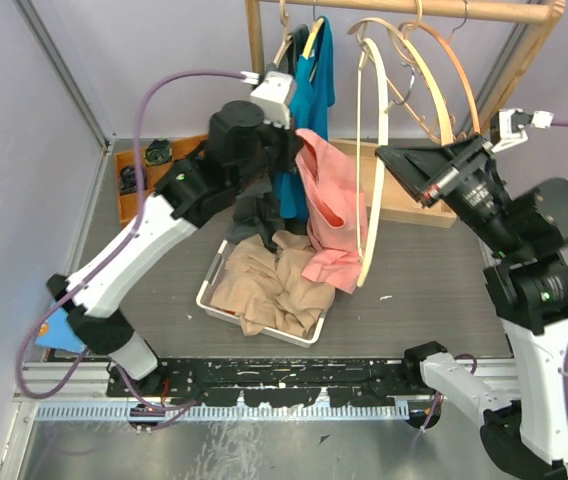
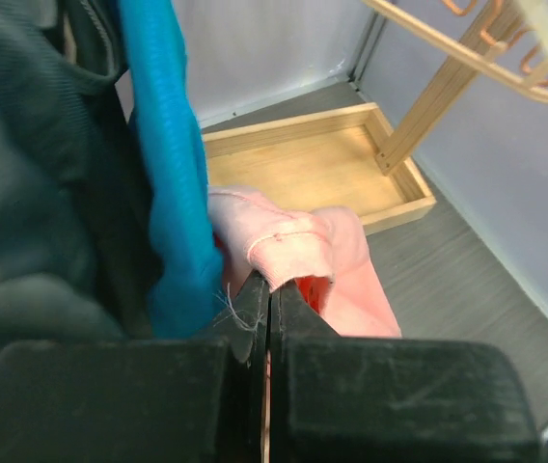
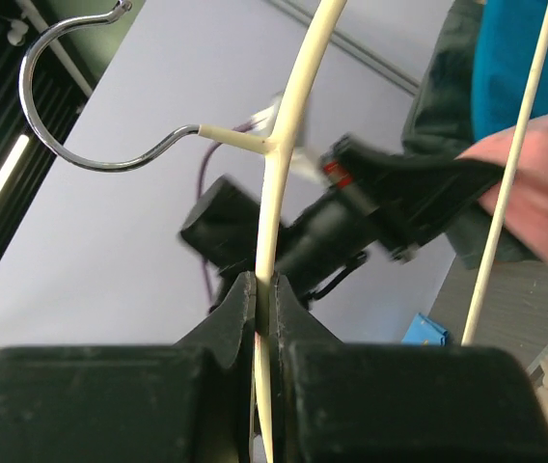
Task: Remove the t-shirt from the hanger
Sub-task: Remove the T-shirt from the clothesline.
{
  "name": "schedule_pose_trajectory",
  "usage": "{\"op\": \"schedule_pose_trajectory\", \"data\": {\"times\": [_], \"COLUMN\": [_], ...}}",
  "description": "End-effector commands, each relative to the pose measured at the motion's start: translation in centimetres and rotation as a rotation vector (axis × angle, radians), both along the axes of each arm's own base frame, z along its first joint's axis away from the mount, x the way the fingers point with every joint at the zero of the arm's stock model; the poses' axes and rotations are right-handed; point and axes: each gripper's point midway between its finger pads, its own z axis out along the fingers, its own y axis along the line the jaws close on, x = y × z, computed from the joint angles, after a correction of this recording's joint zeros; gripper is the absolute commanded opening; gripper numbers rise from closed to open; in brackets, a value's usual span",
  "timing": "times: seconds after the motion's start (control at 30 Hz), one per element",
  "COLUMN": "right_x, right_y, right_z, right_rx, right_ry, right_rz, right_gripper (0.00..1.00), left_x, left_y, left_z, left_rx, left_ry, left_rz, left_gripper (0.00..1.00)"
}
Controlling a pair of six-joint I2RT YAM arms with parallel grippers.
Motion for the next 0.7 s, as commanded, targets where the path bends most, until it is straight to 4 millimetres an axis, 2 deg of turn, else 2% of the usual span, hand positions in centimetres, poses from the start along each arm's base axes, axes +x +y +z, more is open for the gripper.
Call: {"op": "schedule_pose_trajectory", "data": {"times": [0.0,0.17,0.27,0.37,0.43,0.67], "right_x": [2.6,6.5,8.6,10.5,11.8,15.9], "right_y": [-0.1,0.7,1.2,1.3,1.2,0.5], "right_z": [2.2,0.2,-0.2,-0.1,0.1,0.7], "right_rx": [0.058,0.056,0.064,0.061,0.062,0.082], "right_ry": [-0.09,-0.047,-0.043,-0.058,-0.064,-0.086], "right_rz": [-0.047,-0.066,-0.071,-0.089,-0.098,-0.115], "right_gripper": [0.01,0.01,0.01,0.01,0.01,0.01], "left_x": [-3.9,-7.3,-9.0,-10.3,-11.6,-14.1], "left_y": [3.5,6.2,7.4,8.5,9.9,12.8], "left_z": [6.0,7.3,7.4,7.3,7.9,10.0], "left_rx": [-0.158,-0.2,-0.193,-0.181,-0.194,-0.243], "left_ry": [-0.066,-0.056,-0.041,-0.029,-0.041,-0.085], "left_rz": [-0.031,-0.074,-0.101,-0.119,-0.125,-0.132], "left_gripper": [0.0,0.0,0.0,0.0,0.0,0.0]}}
